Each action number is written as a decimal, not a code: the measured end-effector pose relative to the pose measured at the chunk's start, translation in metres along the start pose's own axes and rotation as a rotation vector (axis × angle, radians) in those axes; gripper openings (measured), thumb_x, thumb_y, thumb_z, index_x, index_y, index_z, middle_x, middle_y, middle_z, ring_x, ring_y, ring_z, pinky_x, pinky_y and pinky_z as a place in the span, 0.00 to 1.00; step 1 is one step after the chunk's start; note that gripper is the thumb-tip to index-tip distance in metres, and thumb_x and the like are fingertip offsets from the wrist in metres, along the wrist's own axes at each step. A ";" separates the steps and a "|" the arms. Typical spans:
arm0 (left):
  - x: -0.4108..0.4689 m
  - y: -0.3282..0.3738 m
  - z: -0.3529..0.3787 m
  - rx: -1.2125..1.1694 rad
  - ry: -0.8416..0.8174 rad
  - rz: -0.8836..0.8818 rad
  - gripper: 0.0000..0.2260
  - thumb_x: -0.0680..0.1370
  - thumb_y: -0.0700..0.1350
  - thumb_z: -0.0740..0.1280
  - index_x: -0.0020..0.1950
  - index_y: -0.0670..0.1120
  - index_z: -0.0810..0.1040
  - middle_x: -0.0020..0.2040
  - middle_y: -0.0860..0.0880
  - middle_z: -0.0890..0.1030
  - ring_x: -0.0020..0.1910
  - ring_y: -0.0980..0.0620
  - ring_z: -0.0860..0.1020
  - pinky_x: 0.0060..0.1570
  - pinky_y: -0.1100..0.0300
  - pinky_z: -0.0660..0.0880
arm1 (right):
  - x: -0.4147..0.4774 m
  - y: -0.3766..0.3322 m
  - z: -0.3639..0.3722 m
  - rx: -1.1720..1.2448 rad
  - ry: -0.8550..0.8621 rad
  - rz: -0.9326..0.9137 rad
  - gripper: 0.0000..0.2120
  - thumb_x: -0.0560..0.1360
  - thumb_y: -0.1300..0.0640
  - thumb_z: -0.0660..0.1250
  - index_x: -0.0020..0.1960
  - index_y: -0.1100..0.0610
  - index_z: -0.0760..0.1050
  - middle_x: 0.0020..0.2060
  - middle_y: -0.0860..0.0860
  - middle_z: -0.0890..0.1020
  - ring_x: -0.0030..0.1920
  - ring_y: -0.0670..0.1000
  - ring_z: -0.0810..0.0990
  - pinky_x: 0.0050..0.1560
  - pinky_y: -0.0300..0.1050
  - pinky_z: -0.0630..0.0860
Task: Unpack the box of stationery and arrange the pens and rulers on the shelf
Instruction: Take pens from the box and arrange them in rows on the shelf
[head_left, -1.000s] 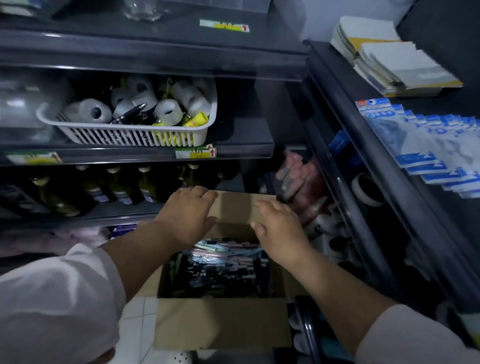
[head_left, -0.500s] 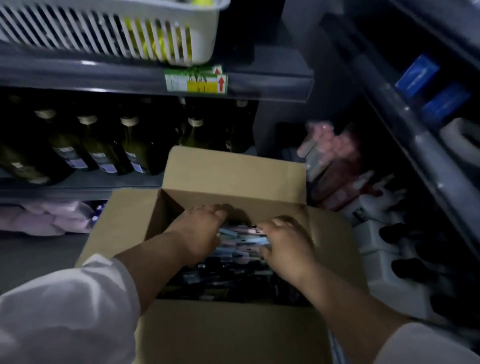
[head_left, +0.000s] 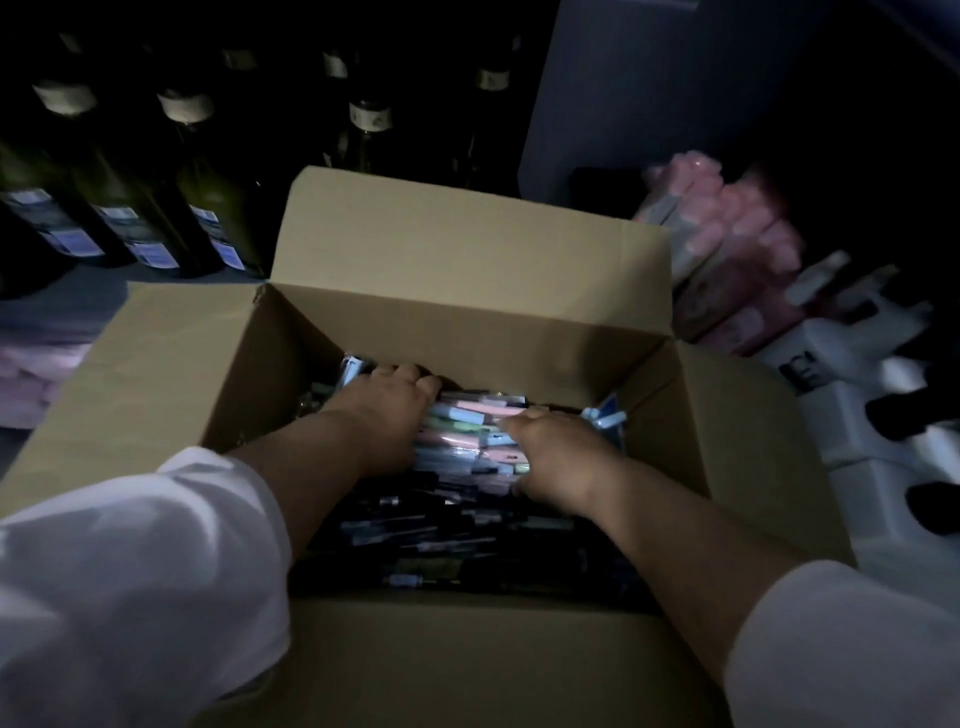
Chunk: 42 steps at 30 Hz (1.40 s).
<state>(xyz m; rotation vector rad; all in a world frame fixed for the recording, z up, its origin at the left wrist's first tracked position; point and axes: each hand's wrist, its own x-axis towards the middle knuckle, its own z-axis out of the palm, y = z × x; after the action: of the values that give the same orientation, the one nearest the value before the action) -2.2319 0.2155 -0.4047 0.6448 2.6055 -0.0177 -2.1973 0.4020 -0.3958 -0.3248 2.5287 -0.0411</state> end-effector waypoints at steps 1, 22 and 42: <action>0.001 0.000 0.001 0.021 0.000 -0.009 0.32 0.72 0.51 0.69 0.73 0.47 0.60 0.68 0.44 0.66 0.66 0.43 0.67 0.65 0.51 0.67 | 0.002 0.000 0.000 -0.025 -0.014 -0.002 0.32 0.71 0.50 0.71 0.71 0.54 0.65 0.68 0.55 0.70 0.68 0.56 0.69 0.66 0.47 0.68; -0.049 0.005 -0.048 -0.566 0.282 -0.023 0.12 0.78 0.46 0.65 0.60 0.46 0.72 0.48 0.45 0.80 0.48 0.43 0.78 0.36 0.58 0.64 | -0.044 -0.007 -0.041 0.021 0.007 0.001 0.23 0.75 0.69 0.58 0.67 0.55 0.66 0.62 0.58 0.72 0.58 0.58 0.76 0.54 0.44 0.73; -0.202 0.068 -0.274 -1.645 0.409 -0.219 0.10 0.78 0.44 0.67 0.40 0.44 0.67 0.32 0.46 0.71 0.30 0.50 0.70 0.37 0.57 0.72 | -0.263 -0.021 -0.226 0.973 0.300 0.096 0.14 0.79 0.63 0.62 0.61 0.49 0.75 0.40 0.50 0.78 0.30 0.43 0.74 0.27 0.32 0.68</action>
<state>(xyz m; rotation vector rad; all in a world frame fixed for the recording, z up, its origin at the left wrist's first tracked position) -2.1590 0.2195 -0.0649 -0.2916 1.9814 2.0210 -2.1087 0.4354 -0.0617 0.2132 2.4573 -1.3013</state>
